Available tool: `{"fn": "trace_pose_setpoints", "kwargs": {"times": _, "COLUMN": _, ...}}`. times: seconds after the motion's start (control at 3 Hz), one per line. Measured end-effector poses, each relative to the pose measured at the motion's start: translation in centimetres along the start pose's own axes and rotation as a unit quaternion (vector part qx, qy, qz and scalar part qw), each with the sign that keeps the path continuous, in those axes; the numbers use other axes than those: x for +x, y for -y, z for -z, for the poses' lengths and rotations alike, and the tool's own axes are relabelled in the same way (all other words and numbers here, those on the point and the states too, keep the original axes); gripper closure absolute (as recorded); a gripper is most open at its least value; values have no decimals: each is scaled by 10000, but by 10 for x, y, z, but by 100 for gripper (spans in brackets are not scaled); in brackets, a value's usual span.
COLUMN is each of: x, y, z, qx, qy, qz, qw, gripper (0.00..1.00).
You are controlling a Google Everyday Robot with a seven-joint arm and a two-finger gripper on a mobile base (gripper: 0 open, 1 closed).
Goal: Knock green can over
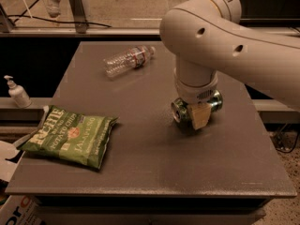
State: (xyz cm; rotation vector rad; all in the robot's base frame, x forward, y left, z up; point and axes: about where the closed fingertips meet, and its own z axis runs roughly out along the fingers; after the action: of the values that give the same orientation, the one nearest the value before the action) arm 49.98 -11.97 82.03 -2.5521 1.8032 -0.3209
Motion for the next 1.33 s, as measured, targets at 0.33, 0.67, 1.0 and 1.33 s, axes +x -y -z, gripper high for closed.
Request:
{"fn": "trace_pose_setpoints", "kwargs": {"times": 0.33, "x": 5, "y": 0, "z": 0, "qx": -72, "qy": -201, "qz": 28, "qw": 9998, "gripper": 35}}
{"fn": "trace_pose_setpoints", "kwargs": {"times": 0.67, "x": 8, "y": 1, "z": 1, "qx": -154, "qy": -227, "qz": 49, "qw": 9996, "gripper": 12}}
{"fn": "trace_pose_setpoints", "kwargs": {"times": 1.0, "x": 8, "y": -1, "z": 0, "qx": -254, "qy": -184, "qz": 71, "qw": 9995, "gripper": 0}}
{"fn": "trace_pose_setpoints", "kwargs": {"times": 1.33, "x": 8, "y": -1, "z": -1, "qx": -273, "qy": -174, "qz": 82, "qw": 9994, "gripper": 0}}
